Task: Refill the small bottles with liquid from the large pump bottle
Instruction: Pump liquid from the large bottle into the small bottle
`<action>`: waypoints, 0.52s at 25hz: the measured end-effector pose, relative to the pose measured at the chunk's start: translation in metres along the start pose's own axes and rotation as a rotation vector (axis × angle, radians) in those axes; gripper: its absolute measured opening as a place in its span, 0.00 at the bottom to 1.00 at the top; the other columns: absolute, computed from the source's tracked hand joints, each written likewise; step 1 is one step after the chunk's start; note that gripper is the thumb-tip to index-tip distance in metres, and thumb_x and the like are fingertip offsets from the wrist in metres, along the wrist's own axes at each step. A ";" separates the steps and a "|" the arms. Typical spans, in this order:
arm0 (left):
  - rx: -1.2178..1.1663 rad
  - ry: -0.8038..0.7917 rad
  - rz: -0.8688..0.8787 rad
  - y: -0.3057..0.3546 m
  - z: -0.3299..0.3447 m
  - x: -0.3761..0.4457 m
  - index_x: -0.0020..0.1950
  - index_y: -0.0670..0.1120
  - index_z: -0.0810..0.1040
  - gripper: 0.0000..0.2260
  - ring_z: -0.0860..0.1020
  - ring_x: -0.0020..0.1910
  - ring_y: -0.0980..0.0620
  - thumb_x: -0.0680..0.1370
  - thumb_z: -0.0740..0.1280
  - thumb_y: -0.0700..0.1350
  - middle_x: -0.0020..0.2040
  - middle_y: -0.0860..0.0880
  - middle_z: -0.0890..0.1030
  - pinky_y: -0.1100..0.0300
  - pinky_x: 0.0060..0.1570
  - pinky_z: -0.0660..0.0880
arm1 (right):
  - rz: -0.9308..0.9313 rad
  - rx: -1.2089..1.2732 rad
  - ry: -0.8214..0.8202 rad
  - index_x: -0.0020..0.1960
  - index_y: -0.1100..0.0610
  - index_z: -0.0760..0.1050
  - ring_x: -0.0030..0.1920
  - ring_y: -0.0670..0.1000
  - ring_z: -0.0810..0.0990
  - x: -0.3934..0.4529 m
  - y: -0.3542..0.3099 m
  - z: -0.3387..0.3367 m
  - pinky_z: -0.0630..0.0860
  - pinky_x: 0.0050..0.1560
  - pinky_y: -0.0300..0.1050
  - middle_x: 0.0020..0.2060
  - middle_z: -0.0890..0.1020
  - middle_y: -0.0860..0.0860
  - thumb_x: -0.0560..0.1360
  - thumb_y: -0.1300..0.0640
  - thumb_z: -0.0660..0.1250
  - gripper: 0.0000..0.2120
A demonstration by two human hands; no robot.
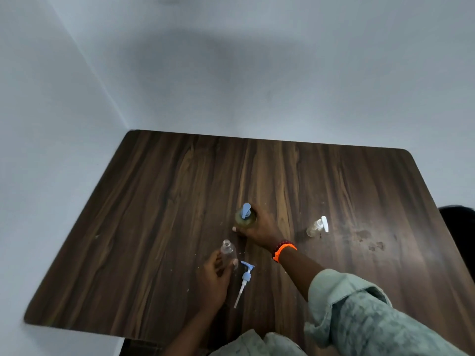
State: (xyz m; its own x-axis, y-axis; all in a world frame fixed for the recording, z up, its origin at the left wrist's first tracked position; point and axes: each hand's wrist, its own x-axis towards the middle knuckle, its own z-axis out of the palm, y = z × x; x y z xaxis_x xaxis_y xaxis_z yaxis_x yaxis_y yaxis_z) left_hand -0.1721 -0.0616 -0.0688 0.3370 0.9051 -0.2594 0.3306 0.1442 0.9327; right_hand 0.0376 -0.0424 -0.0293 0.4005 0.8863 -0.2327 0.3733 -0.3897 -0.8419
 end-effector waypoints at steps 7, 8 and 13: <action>-0.029 -0.051 -0.009 0.003 0.034 -0.015 0.57 0.48 0.85 0.11 0.88 0.54 0.50 0.77 0.78 0.38 0.51 0.50 0.90 0.53 0.58 0.85 | 0.040 -0.015 0.250 0.59 0.51 0.78 0.53 0.46 0.84 -0.106 0.048 -0.025 0.82 0.56 0.48 0.53 0.85 0.47 0.64 0.44 0.84 0.28; -0.011 -0.069 -0.002 0.002 0.039 -0.016 0.59 0.46 0.85 0.12 0.88 0.56 0.49 0.77 0.78 0.39 0.53 0.50 0.90 0.48 0.60 0.84 | 0.053 -0.015 0.261 0.58 0.51 0.77 0.53 0.46 0.83 -0.122 0.057 -0.026 0.82 0.56 0.48 0.53 0.84 0.47 0.63 0.43 0.84 0.29; 0.058 -0.126 0.002 0.001 0.053 -0.020 0.63 0.56 0.83 0.16 0.85 0.59 0.54 0.77 0.78 0.44 0.56 0.58 0.88 0.50 0.63 0.82 | 0.148 0.009 0.327 0.57 0.52 0.74 0.52 0.49 0.81 -0.152 0.083 -0.023 0.81 0.54 0.50 0.52 0.81 0.48 0.60 0.38 0.85 0.34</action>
State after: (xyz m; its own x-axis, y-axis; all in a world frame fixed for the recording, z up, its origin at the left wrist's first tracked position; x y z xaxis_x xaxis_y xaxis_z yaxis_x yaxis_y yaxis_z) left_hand -0.1316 -0.1006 -0.0758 0.4448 0.8471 -0.2909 0.3789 0.1163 0.9181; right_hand 0.0274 -0.2158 -0.0527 0.6971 0.6926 -0.1854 0.2843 -0.5043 -0.8154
